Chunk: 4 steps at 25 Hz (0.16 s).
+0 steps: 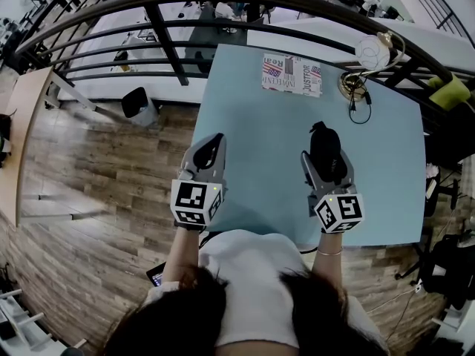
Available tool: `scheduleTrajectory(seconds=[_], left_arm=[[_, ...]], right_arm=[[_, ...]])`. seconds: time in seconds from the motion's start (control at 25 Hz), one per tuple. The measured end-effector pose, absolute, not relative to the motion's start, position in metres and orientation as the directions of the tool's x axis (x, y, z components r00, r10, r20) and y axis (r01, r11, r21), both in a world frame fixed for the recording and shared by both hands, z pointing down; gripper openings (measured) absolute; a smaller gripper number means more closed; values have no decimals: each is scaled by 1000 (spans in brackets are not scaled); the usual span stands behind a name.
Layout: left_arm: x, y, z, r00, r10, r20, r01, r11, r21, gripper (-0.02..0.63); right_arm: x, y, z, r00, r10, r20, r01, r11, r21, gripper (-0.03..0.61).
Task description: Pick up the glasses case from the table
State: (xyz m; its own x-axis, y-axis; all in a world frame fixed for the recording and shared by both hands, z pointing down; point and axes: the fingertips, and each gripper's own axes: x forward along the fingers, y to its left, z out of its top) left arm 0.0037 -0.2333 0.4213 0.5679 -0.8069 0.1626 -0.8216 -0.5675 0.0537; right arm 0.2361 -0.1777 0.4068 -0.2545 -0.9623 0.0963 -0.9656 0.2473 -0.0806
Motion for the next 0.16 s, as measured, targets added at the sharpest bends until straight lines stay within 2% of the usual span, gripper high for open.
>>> scheduleTrajectory(seconds=[0.16], left_arm=[[3,-234,421,561,-811,164,-826,-561,54,57]], right_arm=[[236,-180,406,-264,-959,97,-963,257,-80,337]])
